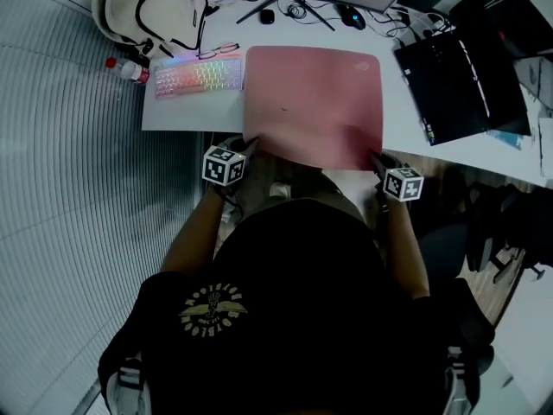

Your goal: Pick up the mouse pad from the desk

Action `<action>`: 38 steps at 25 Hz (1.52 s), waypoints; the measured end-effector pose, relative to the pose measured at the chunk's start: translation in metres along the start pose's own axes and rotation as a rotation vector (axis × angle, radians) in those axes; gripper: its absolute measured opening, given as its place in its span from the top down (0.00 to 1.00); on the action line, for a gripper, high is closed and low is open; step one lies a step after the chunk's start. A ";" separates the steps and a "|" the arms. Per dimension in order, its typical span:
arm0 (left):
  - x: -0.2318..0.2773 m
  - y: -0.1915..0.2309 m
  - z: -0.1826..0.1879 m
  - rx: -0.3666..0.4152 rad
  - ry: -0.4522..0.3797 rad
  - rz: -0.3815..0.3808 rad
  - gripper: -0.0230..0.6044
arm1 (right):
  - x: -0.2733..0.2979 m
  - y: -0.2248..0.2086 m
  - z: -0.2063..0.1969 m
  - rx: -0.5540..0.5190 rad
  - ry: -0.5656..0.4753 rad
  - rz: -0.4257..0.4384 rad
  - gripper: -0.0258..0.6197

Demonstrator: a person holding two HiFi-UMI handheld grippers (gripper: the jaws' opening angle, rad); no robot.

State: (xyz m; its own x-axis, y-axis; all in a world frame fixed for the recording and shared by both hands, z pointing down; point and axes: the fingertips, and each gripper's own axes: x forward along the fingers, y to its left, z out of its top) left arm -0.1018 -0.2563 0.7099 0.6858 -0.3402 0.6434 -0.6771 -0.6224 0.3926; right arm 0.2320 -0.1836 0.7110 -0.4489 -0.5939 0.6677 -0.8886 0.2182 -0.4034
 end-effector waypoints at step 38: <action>-0.155 -0.066 0.305 0.366 -0.554 0.034 0.92 | -0.167 0.070 0.293 -0.177 -0.661 0.058 0.93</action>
State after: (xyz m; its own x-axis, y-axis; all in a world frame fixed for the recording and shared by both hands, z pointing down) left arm -0.0821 -0.3776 0.3838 0.7677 -0.6150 0.1803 -0.6333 -0.7710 0.0666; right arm 0.2721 -0.2957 0.3877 -0.3948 -0.9129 0.1035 -0.8920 0.3539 -0.2810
